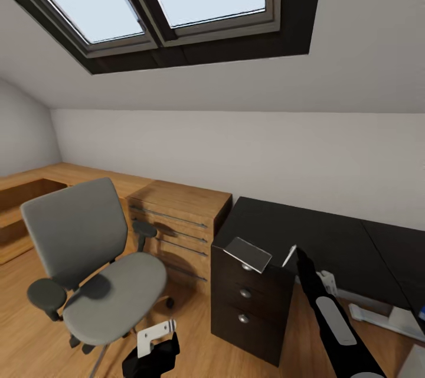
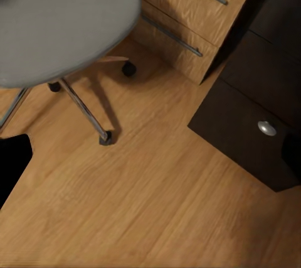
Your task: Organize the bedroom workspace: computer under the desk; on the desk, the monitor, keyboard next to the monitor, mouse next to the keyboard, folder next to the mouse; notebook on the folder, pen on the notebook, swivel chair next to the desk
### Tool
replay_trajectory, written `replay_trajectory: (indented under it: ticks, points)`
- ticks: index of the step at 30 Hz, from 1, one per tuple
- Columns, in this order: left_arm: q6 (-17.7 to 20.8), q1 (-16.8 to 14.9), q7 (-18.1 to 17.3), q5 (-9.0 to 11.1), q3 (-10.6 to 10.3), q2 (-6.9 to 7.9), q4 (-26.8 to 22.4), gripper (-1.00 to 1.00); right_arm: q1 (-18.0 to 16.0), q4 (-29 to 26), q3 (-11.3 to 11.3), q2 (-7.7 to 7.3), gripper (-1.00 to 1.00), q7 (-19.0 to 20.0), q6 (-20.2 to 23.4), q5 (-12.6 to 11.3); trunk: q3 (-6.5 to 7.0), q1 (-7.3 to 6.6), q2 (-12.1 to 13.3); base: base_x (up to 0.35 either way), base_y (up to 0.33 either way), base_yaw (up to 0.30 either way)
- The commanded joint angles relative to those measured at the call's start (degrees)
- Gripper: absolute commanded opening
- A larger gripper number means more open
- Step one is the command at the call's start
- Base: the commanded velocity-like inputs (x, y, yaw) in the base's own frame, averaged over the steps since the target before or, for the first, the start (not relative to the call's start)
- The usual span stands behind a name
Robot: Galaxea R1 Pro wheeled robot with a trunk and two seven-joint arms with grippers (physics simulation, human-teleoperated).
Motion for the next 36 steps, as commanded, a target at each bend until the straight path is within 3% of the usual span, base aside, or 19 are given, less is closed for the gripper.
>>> replay_trajectory:
  ticks: [1,5,12,16,25,36]
  points:
    - [0.3,0.0,0.3,0.2,0.1,0.03,-0.1,1.0,0.0,0.0,0.1,-0.01,1.0,0.0,-0.2,-0.6,-0.05,-0.01,0.0,-0.081,0.0,0.0]
    - [0.2,0.0,0.3,0.2,0.8,-0.04,-0.1,1.0,0.0,0.1,0.5,0.08,1.0,0.0,-0.1,-0.5,-0.05,-0.01,0.0,-0.044,0.0,0.0]
    - [-0.1,0.0,0.2,0.2,1.1,-0.32,-0.1,1.0,0.1,1.1,5.3,0.05,1.0,0.0,-0.1,-0.4,-0.05,-0.01,0.0,-0.009,0.0,0.0]
    - [-0.9,0.0,0.3,0.2,1.1,-0.48,-0.1,1.0,0.1,1.6,7.2,0.04,1.0,0.0,-0.1,-0.4,-0.77,0.87,-1.6,-0.002,0.0,0.0]
    - [-1.5,0.0,0.3,0.1,1.4,-0.61,-0.1,1.0,0.1,2.8,8.2,0.02,1.0,0.1,0.3,-0.5,-2.39,2.85,-5.3,0.0,0.0,0.0]
    - [-1.6,0.0,0.0,0.1,3.7,-0.68,-0.1,1.0,0.1,6.7,8.5,0.11,1.0,0.6,3.7,-0.7,-4.36,5.26,-9.7,0.0,0.0,0.0]
